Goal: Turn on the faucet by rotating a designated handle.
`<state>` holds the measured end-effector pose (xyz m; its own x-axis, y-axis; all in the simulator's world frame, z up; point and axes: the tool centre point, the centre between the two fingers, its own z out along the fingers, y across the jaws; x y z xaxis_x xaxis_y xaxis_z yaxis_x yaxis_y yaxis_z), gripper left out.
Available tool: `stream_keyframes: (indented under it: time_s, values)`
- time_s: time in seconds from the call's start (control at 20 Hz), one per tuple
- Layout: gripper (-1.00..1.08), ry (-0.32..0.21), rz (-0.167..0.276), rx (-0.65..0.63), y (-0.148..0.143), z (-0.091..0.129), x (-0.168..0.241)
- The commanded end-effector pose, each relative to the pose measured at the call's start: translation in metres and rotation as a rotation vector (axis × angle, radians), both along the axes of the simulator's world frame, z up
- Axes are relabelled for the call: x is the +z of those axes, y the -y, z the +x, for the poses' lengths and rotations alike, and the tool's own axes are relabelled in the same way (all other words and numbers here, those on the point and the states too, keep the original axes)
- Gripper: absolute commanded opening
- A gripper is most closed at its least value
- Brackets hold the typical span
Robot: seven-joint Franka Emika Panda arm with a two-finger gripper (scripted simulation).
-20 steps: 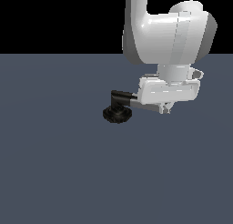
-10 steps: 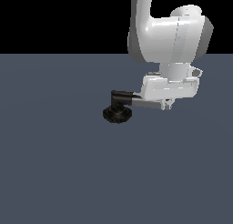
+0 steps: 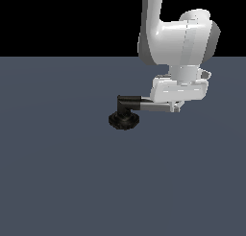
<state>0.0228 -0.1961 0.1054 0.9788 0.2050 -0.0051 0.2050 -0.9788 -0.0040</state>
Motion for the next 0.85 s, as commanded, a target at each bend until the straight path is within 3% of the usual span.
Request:
stream_keyframes:
  time_s: [0.0,0.8]
  values:
    - [-1.00,0.005,-0.002,0.004,0.003,0.010,0.000]
    - [-1.00,0.006,-0.003,0.000,0.026,0.045,0.000]
